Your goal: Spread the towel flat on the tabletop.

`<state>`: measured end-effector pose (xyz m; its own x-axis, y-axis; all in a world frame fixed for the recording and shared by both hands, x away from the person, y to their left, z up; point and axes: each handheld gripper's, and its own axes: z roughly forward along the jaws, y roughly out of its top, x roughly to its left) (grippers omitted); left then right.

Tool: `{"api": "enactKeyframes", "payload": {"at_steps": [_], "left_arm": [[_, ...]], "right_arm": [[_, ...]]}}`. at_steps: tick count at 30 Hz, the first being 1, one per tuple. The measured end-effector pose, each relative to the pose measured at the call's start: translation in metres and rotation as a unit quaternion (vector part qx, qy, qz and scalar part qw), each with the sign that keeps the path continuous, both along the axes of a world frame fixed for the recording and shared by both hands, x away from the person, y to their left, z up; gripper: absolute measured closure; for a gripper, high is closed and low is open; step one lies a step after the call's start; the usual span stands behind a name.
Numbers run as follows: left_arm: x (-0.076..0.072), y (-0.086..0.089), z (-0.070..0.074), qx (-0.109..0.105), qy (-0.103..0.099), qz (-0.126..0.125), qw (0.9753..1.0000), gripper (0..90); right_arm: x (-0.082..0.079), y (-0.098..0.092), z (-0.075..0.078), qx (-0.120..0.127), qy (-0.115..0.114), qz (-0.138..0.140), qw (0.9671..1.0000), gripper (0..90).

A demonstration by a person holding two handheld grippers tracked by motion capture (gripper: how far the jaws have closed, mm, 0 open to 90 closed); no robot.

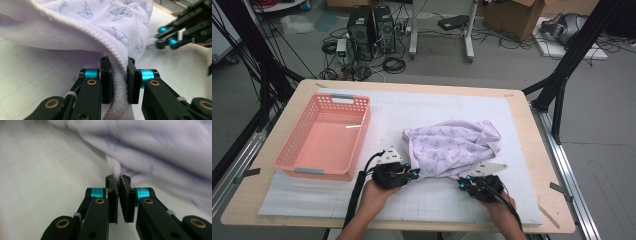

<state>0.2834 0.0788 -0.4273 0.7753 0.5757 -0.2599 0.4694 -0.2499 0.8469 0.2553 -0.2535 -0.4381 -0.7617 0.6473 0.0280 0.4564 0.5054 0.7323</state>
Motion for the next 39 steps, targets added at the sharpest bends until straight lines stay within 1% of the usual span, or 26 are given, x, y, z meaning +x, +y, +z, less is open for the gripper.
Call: {"api": "enactKeyframes", "payload": {"at_steps": [2,4,7,8,10,11,12,14,16,17,19,20,21,23,25,27,28,29,30,31,32,34,36,37,38,39], "left_arm": [[-0.002,0.011,0.002,-0.011,0.006,0.003,0.9999,78.0],[-0.004,0.019,0.003,-0.015,0.007,0.008,0.9998,78.0],[-0.008,0.026,0.004,-0.027,0.013,0.001,0.9995,77.8],[-0.009,0.025,0.004,-0.031,0.015,-0.004,0.9994,77.8],[-0.013,0.021,0.005,-0.03,0.014,-0.018,0.9993,77.6],[-0.014,0.019,0.005,-0.027,0.015,-0.022,0.9993,77.5],[-0.016,0.016,0.004,-0.026,0.017,-0.025,0.9992,77.1],[-0.019,0.013,0.002,-0.015,0.017,-0.025,0.9994,75.8],[-0.021,0.015,-0.001,-0.013,0.018,-0.013,0.9997,73.7],[-0.021,0.017,-0.002,-0.014,0.019,-0.002,0.9997,73.1],[-0.021,0.023,-0.003,-0.015,0.017,0.018,0.9996,72.9],[-0.021,0.026,-0.003,-0.015,0.015,0.024,0.9995,73.4],[-0.021,0.028,-0.003,-0.016,0.015,0.025,0.9994,75.2],[-0.02,0.03,0.0,-0.012,0.011,0.022,0.9996,81.0],[-0.019,0.028,0.002,-0.008,0.004,0.024,0.9997,86.6],[-0.016,0.026,0.003,-0.011,0.01,0.031,0.9994,85.2],[-0.016,0.024,0.002,-0.014,0.018,0.039,0.999,77.6],[-0.014,0.022,0.0,-0.011,0.031,0.044,0.9985,65.5],[-0.014,0.02,-0.002,-0.005,0.04,0.048,0.998,55.7],[-0.013,0.017,-0.004,0.008,0.041,0.05,0.9979,49.6],[-0.012,0.014,-0.006,0.023,0.042,0.052,0.9975,45.8],[-0.009,0.008,-0.01,0.036,0.05,0.046,0.9971,43.1],[-0.006,0.001,-0.014,0.044,0.049,0.04,0.997,47.0],[-0.004,-0.001,-0.015,0.051,0.05,0.035,0.9968,52.6],[-0.002,-0.003,-0.017,0.065,0.048,0.027,0.9964,61.3],[-0.002,-0.005,-0.017,0.073,0.043,0.019,0.9963,73.1]], "right_arm": [[-0.013,-0.018,0.002,0.001,0.003,-0.001,1.0,85.6],[-0.023,-0.036,0.003,0.0,0.002,-0.008,1.0,85.7],[-0.037,-0.059,0.005,0.005,0.002,-0.02,0.9998,85.8],[-0.041,-0.066,0.006,0.008,0.002,-0.021,0.9998,85.9],[-0.049,-0.075,0.01,0.013,-0.002,-0.021,0.9997,85.9],[-0.053,-0.078,0.012,0.01,-0.007,-0.021,0.9997,85.9],[-0.057,-0.081,0.013,0.007,-0.006,-0.021,0.9997,85.9],[-0.063,-0.086,0.015,0.001,-0.009,-0.021,0.9997,85.9],[-0.069,-0.089,0.016,-0.007,-0.005,-0.025,0.9997,85.9],[-0.071,-0.09,0.015,-0.013,-0.003,-0.028,0.9995,85.9],[-0.074,-0.093,0.014,-0.035,0.002,-0.034,0.9988,85.7],[-0.075,-0.095,0.014,-0.038,0.006,-0.035,0.9987,84.4],[-0.076,-0.097,0.014,-0.03,0.004,-0.04,0.9988,81.0],[-0.075,-0.102,0.016,-0.007,-0.006,-0.057,0.9984,71.4],[-0.071,-0.104,0.02,0.022,-0.019,-0.073,0.9969,61.1],[-0.064,-0.1,0.026,0.037,-0.028,-0.083,0.9954,60.2],[-0.059,-0.096,0.027,0.034,-0.034,-0.082,0.9954,60.1],[-0.055,-0.09,0.028,0.032,-0.033,-0.082,0.9956,59.8],[-0.05,-0.085,0.028,0.028,-0.035,-0.079,0.9959,59.7],[-0.045,-0.079,0.027,0.028,-0.035,-0.075,0.9962,59.0],[-0.04,-0.073,0.025,0.027,-0.033,-0.072,0.9965,58.0],[-0.03,-0.06,0.021,0.024,-0.03,-0.066,0.9971,55.4],[-0.018,-0.046,0.016,0.02,-0.02,-0.058,0.9979,53.0],[-0.012,-0.04,0.013,0.017,-0.02,-0.051,0.9983,53.0],[-0.006,-0.033,0.01,0.015,-0.012,-0.047,0.9987,53.0],[0.0,-0.027,0.007,0.012,-0.008,-0.04,0.9991,53.7]]}}
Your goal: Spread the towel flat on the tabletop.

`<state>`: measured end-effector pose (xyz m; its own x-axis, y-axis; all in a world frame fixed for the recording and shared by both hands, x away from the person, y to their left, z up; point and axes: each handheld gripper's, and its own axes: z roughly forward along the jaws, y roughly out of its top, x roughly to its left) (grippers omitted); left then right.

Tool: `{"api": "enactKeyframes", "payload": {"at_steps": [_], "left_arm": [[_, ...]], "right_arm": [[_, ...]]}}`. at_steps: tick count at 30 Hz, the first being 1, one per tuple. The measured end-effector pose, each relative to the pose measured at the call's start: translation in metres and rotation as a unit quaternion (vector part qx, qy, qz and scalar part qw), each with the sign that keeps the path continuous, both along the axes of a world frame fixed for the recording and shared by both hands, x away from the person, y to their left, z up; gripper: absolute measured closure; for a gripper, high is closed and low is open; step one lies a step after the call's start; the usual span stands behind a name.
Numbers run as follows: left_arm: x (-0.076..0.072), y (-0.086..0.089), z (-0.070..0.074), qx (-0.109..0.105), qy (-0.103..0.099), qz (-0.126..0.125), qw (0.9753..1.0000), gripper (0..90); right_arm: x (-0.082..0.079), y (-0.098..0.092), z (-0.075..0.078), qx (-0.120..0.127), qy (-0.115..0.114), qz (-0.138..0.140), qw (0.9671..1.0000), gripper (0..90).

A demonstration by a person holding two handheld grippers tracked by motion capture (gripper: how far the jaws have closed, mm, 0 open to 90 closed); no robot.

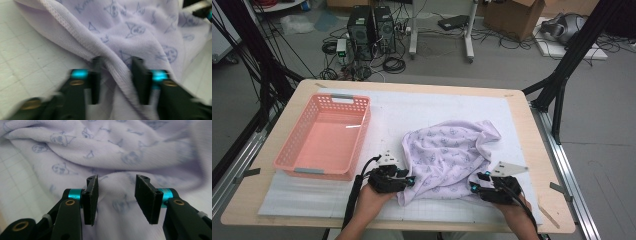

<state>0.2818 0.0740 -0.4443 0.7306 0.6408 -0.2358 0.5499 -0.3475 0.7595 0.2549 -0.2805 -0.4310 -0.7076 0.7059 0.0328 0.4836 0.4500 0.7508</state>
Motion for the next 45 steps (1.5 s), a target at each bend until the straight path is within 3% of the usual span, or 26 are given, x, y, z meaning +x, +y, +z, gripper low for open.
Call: {"api": "enactKeyframes", "payload": {"at_steps": [1,2,3,6,8,13,18,19,21,22,24,28,30,33,37,40,42,44,45], "left_arm": [[0.001,0.0,0.001,0.001,-0.005,-0.001,1.0,81.6],[0.004,0.001,0.004,-0.009,-0.008,0.004,0.9999,83.5],[0.006,0.002,0.007,-0.017,-0.017,0.013,0.9996,84.1],[0.019,0.008,0.019,-0.025,-0.037,0.041,0.9981,85.0],[0.03,0.011,0.025,-0.018,-0.049,0.059,0.9969,85.4],[0.06,0.019,0.035,-0.021,-0.066,0.11,0.9915,85.7],[0.08,0.021,0.033,-0.007,-0.088,0.154,0.9841,85.7],[0.082,0.022,0.032,-0.011,-0.088,0.162,0.9829,85.7],[0.083,0.021,0.029,-0.014,-0.084,0.16,0.9834,85.0],[0.082,0.02,0.028,-0.014,-0.085,0.154,0.9842,83.0],[0.076,0.02,0.029,-0.024,-0.092,0.154,0.9834,66.5],[0.06,0.026,0.035,-0.056,-0.106,0.156,0.9805,46.2],[0.049,0.029,0.036,-0.068,-0.108,0.143,0.9814,46.0],[0.035,0.03,0.031,-0.062,-0.103,0.117,0.9859,45.9],[0.02,0.03,0.014,-0.054,-0.07,0.089,0.9921,45.5],[0.019,0.026,0.002,-0.044,-0.036,0.08,0.9952,43.2],[0.021,0.02,-0.003,-0.032,-0.02,0.065,0.9972,44.0],[0.021,0.013,-0.004,-0.023,-0.024,0.05,0.9982,55.7],[0.022,0.01,-0.004,-0.014,-0.026,0.044,0.9986,66.7]], "right_arm": [[0.005,0.006,-0.003,-0.008,0.008,0.004,0.9999,55.0],[0.011,0.012,-0.006,-0.019,0.014,0.009,0.9997,56.8],[0.016,0.016,-0.008,-0.033,0.018,0.011,0.9993,57.4],[0.029,0.02,-0.004,-0.032,0.027,0.002,0.9991,79.1],[0.036,0.022,-0.001,-0.035,0.017,-0.003,0.9992,82.8],[0.054,0.023,0.006,-0.029,-0.017,-0.052,0.9981,84.0],[0.068,0.018,0.007,-0.032,-0.057,-0.119,0.9908,84.1],[0.069,0.016,0.006,-0.032,-0.056,-0.131,0.9894,84.0],[0.071,0.013,0.004,-0.014,-0.044,-0.135,0.9897,81.0],[0.07,0.012,0.005,-0.013,-0.047,-0.136,0.9896,75.8],[0.064,0.008,0.01,-0.001,-0.054,-0.133,0.9897,69.4],[0.047,-0.008,0.017,0.027,-0.069,-0.133,0.9883,68.8],[0.037,-0.019,0.019,0.036,-0.074,-0.135,0.9874,69.3],[0.023,-0.035,0.019,0.042,-0.074,-0.142,0.9862,69.5],[0.01,-0.049,0.013,0.038,-0.048,-0.137,0.9887,65.4],[0.005,-0.052,0.003,0.03,-0.026,-0.127,0.9911,60.6],[0.006,-0.051,-0.004,0.039,-0.005,-0.118,0.9922,56.2],[0.008,-0.046,-0.011,0.046,0.01,-0.107,0.9932,54.5],[0.009,-0.043,-0.014,0.044,0.017,-0.1,0.9939,54.5]]}}
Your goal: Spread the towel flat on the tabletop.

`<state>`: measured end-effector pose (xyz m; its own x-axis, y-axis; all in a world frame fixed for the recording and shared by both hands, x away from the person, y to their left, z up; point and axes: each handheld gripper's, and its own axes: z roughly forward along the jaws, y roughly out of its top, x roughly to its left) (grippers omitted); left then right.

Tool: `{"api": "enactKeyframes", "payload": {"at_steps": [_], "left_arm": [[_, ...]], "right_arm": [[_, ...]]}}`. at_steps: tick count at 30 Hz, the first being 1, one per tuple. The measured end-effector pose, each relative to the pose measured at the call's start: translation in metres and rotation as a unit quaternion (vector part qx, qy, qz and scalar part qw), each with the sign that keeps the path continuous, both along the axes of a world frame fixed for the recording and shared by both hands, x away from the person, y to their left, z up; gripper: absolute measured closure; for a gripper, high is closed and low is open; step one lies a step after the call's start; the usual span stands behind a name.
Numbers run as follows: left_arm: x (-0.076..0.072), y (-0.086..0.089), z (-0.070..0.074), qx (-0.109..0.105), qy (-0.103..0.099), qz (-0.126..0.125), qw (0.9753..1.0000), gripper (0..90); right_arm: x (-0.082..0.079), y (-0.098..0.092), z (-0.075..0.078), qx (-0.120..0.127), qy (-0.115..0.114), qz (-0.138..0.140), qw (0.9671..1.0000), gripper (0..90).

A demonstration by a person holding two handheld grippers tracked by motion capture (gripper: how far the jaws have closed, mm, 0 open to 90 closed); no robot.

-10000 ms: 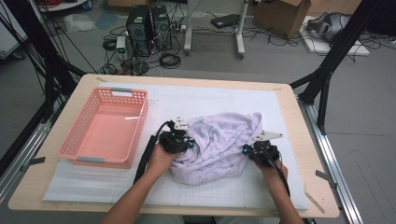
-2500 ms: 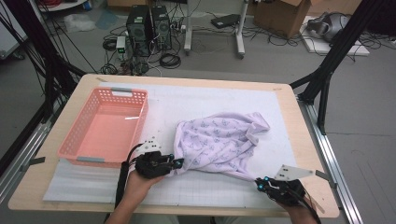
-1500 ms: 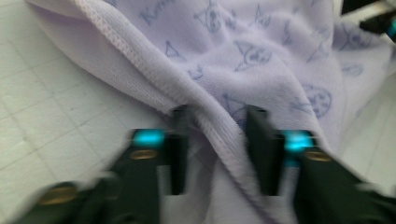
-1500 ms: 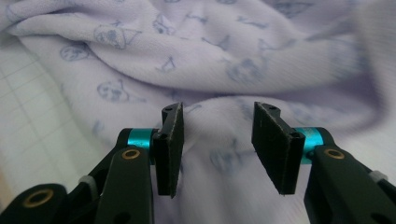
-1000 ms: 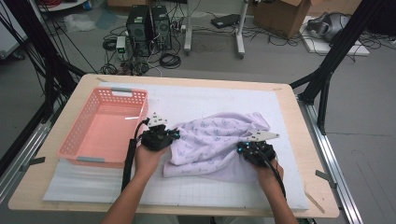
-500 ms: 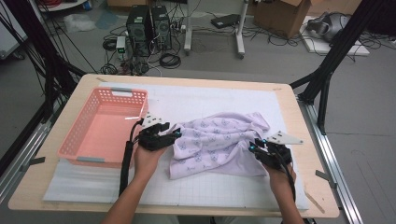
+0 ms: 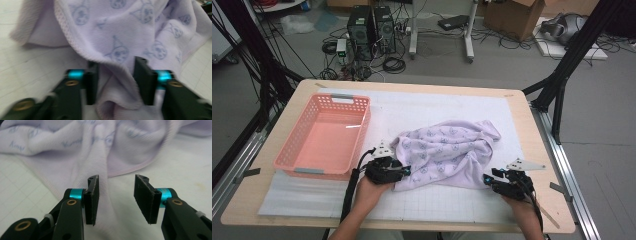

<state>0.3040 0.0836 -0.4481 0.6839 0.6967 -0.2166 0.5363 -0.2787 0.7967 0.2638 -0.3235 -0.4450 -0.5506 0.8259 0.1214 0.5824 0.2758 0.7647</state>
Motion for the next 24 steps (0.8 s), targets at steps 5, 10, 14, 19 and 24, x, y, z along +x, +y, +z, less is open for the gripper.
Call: {"api": "enactKeyframes", "payload": {"at_steps": [5,10,14,19,24], "left_arm": [[0.018,-0.001,0.009,0.019,-0.025,0.057,0.9979,86.8],[0.037,0.013,0.018,0.007,-0.047,0.124,0.9912,87.4],[0.039,0.014,0.017,0.002,-0.054,0.129,0.9901,87.2],[0.034,0.011,0.016,-0.039,-0.028,0.095,0.9943,58.5],[0.017,0.011,0.019,-0.035,-0.042,0.057,0.9969,48.0]], "right_arm": [[0.002,0.011,-0.003,-0.02,0.002,0.014,0.9997,55.3],[0.002,0.004,-0.003,-0.007,-0.005,-0.008,0.9999,55.6],[0.009,0.006,-0.001,0.0,-0.003,-0.017,0.9999,55.0],[0.026,0.025,-0.003,-0.048,-0.001,-0.001,0.9989,56.7],[0.039,0.03,0.002,-0.098,-0.012,-0.006,0.9951,89.4]]}}
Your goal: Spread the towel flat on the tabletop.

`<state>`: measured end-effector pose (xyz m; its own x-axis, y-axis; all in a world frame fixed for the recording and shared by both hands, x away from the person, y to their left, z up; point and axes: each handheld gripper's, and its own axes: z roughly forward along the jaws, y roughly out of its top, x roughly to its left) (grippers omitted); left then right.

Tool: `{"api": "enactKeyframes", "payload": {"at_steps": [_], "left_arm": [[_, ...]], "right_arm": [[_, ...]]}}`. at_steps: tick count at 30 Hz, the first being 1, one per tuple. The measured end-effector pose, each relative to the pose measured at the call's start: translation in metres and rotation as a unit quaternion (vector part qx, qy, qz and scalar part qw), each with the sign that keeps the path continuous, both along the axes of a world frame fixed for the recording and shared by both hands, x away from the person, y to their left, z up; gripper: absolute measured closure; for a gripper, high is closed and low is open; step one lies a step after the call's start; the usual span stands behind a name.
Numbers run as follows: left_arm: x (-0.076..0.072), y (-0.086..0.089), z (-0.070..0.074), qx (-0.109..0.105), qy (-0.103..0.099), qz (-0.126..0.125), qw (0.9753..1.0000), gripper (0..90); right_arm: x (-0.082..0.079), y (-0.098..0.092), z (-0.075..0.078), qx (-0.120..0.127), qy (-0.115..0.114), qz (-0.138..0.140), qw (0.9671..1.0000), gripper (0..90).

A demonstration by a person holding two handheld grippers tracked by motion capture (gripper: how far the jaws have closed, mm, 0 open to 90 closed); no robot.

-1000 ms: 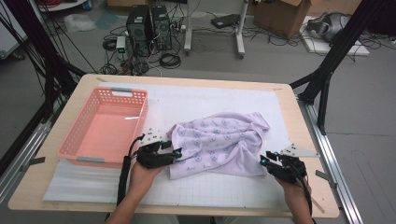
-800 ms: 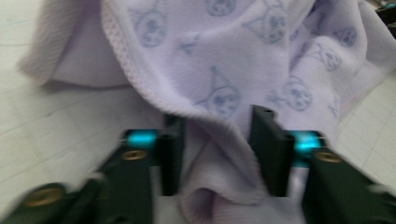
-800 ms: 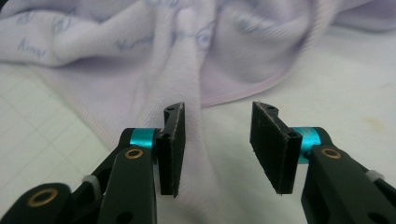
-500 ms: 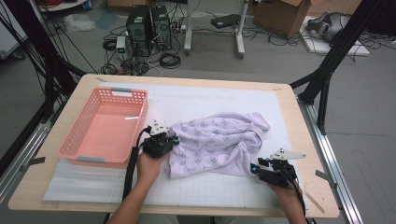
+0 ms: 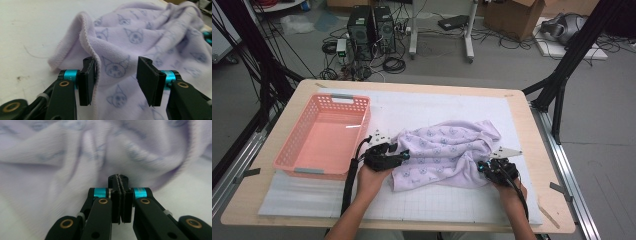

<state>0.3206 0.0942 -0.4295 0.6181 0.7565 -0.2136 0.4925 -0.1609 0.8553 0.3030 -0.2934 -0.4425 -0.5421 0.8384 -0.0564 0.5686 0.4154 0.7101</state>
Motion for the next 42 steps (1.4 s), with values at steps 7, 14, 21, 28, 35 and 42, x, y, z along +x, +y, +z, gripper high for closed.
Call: {"api": "enactKeyframes", "payload": {"at_steps": [7,14,21,28,35,42], "left_arm": [[-0.019,0.012,-0.008,0.013,0.017,-0.022,0.9995,42.3],[-0.025,-0.002,-0.018,0.016,0.043,-0.065,0.9968,40.3],[-0.025,-0.025,-0.018,0.086,0.014,-0.066,0.994,82.3],[-0.011,-0.009,-0.009,0.015,0.007,-0.028,0.9995,82.3],[0.004,-0.006,-0.018,0.009,0.003,0.05,0.9987,83.5],[0.01,-0.002,-0.021,-0.008,0.018,0.081,0.9965,78.8]], "right_arm": [[0.002,-0.029,0.004,0.03,-0.032,-0.081,0.9958,89.2],[-0.006,-0.013,-0.001,0.11,0.01,0.009,0.9939,56.2],[-0.005,0.01,-0.005,0.069,0.012,0.038,0.9969,55.1],[-0.001,0.007,-0.005,0.053,0.005,0.008,0.9985,58.0],[0.008,0.016,0.0,-0.015,-0.012,0.018,0.9997,88.2],[0.019,-0.001,0.001,-0.005,-0.053,-0.06,0.9968,88.0]]}}
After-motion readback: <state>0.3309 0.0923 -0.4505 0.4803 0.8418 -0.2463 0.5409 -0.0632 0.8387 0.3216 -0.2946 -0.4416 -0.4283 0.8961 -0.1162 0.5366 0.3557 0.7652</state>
